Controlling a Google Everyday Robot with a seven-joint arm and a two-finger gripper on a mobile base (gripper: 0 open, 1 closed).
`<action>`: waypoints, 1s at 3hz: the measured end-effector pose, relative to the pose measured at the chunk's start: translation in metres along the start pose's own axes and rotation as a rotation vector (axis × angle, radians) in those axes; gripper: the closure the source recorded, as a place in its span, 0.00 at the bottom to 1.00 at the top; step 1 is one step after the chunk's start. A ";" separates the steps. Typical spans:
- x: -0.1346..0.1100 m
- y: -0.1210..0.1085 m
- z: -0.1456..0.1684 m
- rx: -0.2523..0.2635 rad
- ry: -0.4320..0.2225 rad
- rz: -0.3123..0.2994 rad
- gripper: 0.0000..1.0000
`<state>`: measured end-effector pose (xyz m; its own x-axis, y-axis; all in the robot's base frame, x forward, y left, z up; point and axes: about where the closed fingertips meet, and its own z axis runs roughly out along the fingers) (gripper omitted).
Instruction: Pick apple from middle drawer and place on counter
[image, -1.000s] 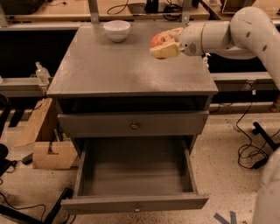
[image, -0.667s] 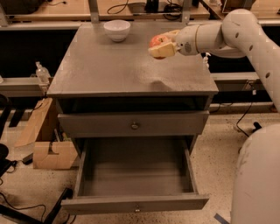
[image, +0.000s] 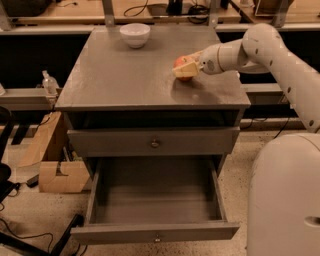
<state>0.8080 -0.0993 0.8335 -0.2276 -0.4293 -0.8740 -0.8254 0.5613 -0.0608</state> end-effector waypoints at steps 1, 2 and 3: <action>-0.007 0.000 -0.004 0.000 0.000 0.000 0.86; -0.013 -0.001 -0.007 0.000 0.000 0.000 0.63; -0.013 -0.001 -0.007 0.000 0.000 0.000 0.39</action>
Offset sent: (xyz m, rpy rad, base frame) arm 0.0000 0.0000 0.0074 0.0000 0.0000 0.0000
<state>0.8080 -0.0993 0.8486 -0.2276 -0.4293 -0.8740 -0.8254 0.5613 -0.0607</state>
